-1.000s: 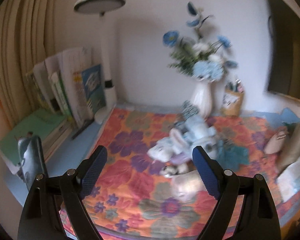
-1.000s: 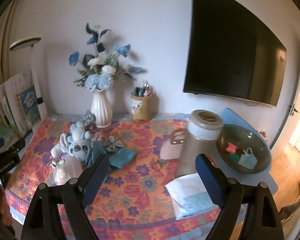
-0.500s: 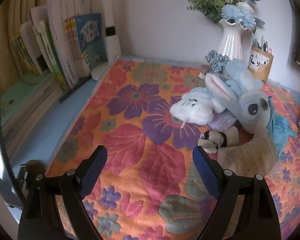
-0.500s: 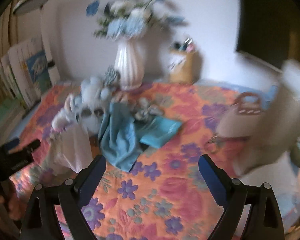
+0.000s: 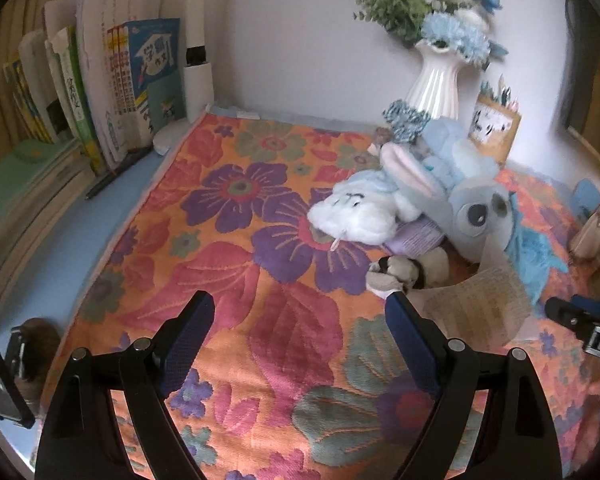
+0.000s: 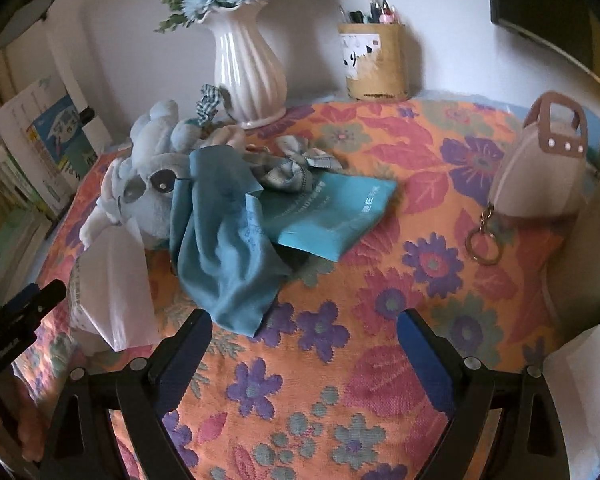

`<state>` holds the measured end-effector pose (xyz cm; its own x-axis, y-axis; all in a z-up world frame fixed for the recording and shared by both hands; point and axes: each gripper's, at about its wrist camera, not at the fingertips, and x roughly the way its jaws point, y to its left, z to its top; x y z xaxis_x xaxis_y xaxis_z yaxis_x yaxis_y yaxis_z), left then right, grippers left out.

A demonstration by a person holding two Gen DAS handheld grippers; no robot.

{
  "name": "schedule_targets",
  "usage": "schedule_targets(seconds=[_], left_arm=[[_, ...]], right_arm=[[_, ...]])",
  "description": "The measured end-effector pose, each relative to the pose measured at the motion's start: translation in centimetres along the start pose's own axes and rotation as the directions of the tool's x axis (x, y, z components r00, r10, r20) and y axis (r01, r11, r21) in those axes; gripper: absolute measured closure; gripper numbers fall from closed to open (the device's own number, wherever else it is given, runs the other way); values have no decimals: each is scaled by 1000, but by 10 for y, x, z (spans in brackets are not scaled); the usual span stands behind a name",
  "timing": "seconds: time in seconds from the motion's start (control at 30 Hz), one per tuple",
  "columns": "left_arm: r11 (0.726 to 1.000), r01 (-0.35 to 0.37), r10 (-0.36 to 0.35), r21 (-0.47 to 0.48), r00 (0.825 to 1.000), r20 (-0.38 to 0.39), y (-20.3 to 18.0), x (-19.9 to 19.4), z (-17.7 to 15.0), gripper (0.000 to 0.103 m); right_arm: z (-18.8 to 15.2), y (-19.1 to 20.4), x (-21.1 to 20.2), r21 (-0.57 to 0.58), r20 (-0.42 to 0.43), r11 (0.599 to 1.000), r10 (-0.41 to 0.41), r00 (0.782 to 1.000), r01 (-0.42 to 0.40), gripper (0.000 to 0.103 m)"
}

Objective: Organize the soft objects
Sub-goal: 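Grasp the clear printed plastic bag with the left tool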

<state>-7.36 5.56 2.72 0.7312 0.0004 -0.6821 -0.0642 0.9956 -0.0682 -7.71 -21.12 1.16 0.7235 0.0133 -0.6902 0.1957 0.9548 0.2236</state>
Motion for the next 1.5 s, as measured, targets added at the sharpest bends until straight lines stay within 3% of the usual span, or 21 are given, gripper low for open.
schedule_targets(seconds=[0.1,0.27,0.4,0.47,0.53,0.6,0.67,0.7,0.8,0.87,0.93,1.03,1.2,1.27,1.37,1.5], left_arm=[[997,71,-71,8,997,16,1,-4,0,17],[981,170,-169,90,985,-22,-22,-12,-2,17],[934,338,-331,114,940,-78,-51,-20,-4,17],[927,345,-335,149,938,-88,-65,-18,-2,17],[931,317,-304,183,948,-94,-76,-13,-1,17],[933,302,-287,197,952,-103,-83,-6,1,17],[932,311,-293,188,949,-117,-83,-1,1,17],[931,317,-298,181,946,-123,-83,2,1,17],[929,330,-313,165,942,-124,-81,8,-4,18],[927,331,-313,178,942,-118,-82,7,-5,25],[916,353,-337,189,935,-111,-83,4,-7,45],[908,375,-362,188,927,-97,-80,0,-8,63],[886,428,-426,177,903,-53,-71,-10,-8,67],[868,468,-468,167,883,-42,-66,-13,-8,67],[847,508,-506,156,861,-54,-63,-16,-8,67],[813,548,-539,197,836,-105,-71,-28,-17,67]], right_arm=[[-1,-1,1,7,-8,1000,13,1000,-13,10],[-1,-4,-1,16,-3,999,39,999,-39,10],[6,-7,-7,40,18,995,88,996,-88,10],[17,-3,-6,34,2,995,95,995,-95,10],[27,5,-1,13,-15,998,69,998,-69,10],[35,9,11,22,-49,995,95,994,-94,12],[36,9,27,71,-98,985,163,982,-156,23],[34,10,31,84,-105,982,176,979,-167,23],[33,21,29,47,-76,986,163,984,-160,32],[34,31,31,10,-69,987,164,984,-163,60],[33,41,32,-39,-60,987,152,987,-155,79],[27,47,24,-84,-12,987,133,991,-133,90],[18,35,-18,-80,101,975,215,971,-208,92],[11,30,-37,-91,131,973,222,966,-211,92],[0,22,-63,-93,129,984,165,978,-154,92],[-13,10,-77,-101,63,992,88,994,-82,92]])
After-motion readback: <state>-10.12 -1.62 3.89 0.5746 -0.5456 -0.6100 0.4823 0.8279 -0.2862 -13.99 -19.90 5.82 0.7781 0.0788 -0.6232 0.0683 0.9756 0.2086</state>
